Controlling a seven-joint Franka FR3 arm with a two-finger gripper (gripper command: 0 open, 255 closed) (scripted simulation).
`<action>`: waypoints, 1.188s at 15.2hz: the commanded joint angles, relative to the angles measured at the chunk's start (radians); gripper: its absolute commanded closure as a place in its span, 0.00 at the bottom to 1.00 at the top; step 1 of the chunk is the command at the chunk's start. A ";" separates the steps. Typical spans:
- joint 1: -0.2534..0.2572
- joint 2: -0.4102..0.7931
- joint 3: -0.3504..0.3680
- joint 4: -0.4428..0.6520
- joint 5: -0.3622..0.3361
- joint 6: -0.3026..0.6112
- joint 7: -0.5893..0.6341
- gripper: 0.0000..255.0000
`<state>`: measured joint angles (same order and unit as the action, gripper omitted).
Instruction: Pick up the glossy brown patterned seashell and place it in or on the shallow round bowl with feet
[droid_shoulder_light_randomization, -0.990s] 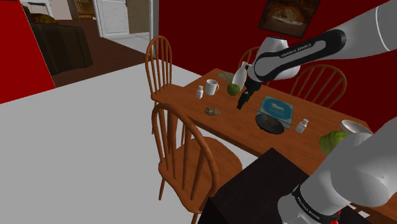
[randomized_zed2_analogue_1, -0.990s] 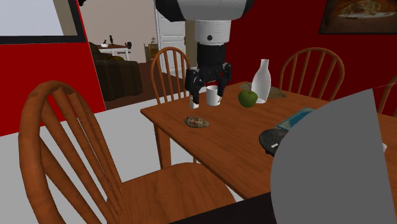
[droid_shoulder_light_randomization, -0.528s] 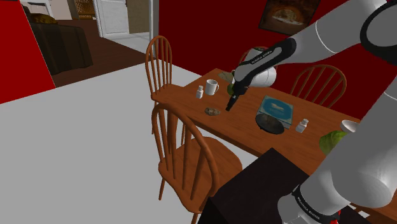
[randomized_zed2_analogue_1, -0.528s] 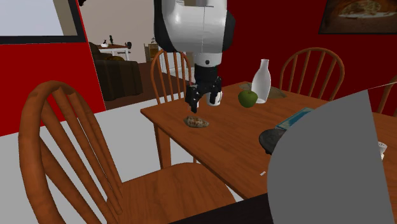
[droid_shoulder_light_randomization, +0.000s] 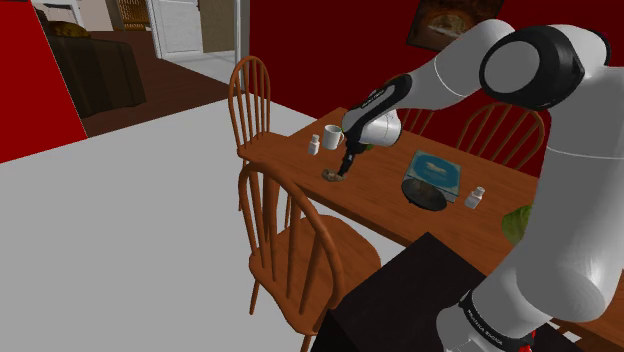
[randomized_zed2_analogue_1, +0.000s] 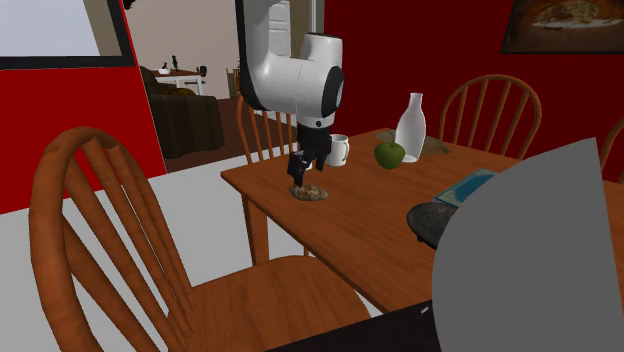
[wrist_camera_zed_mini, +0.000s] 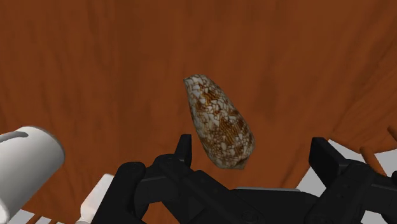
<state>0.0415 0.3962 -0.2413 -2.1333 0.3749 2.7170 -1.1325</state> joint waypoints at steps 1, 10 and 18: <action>-0.033 0.079 0.042 0.077 0.034 0.017 -0.067 0.00; -0.075 0.227 0.102 0.185 0.072 0.068 -0.123 0.00; -0.076 0.235 0.104 0.190 0.074 0.072 -0.124 0.00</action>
